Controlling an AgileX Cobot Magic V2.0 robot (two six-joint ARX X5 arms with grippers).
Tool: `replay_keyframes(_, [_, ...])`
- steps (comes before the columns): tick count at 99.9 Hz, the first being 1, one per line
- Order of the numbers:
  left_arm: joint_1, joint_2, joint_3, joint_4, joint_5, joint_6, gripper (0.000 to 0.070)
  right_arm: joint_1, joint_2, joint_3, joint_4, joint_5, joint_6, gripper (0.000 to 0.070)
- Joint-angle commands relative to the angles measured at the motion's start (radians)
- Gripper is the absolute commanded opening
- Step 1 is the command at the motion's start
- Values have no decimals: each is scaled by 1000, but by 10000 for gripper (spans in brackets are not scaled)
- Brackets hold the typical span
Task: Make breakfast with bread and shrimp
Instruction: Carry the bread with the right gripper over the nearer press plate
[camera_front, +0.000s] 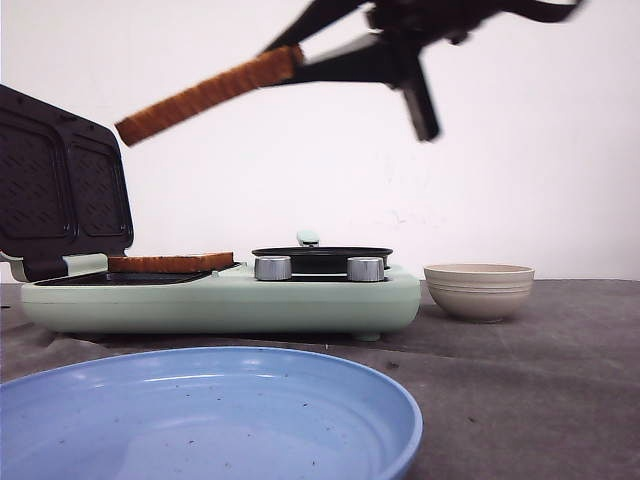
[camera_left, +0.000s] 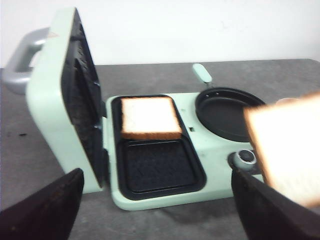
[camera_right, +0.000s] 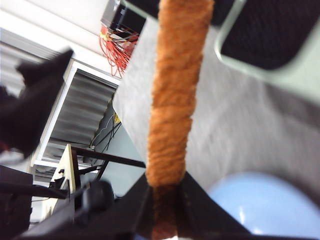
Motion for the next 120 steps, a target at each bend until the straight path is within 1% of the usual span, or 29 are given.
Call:
replay_keyframes(1, [8, -1, 5, 11, -13, 13, 515, 7, 72, 90, -6, -10, -45, 0])
replay_keyframes(14, [29, -10, 5, 11, -25, 32, 515, 7, 203, 238, -24, -30, -51, 0])
replay_keyframes(32, [47, -16, 5, 11, -24, 32, 515, 10, 375, 416, -31, -36, -50, 0])
replay_keyframes(64, [48, -16, 5, 11, -24, 32, 514, 23, 636, 623, -35, -43, -27, 0])
replay_keyframes(75, [48, -16, 5, 11, -25, 32, 515, 35, 691, 655, -34, -40, -16, 0])
replay_keyframes(89, [48, -16, 5, 11, -28, 32, 515, 52, 728, 663, -35, -7, -7, 0])
replay_keyframes(104, [48, -16, 5, 11, -28, 32, 515, 69, 738, 663, -35, 55, -7, 0])
replay_keyframes(115, [48, -16, 5, 11, -28, 32, 515, 70, 738, 663, -37, 62, -7, 0])
replay_keyframes(120, [48, -16, 5, 11, -28, 32, 514, 70, 738, 663, -45, 82, -10, 0])
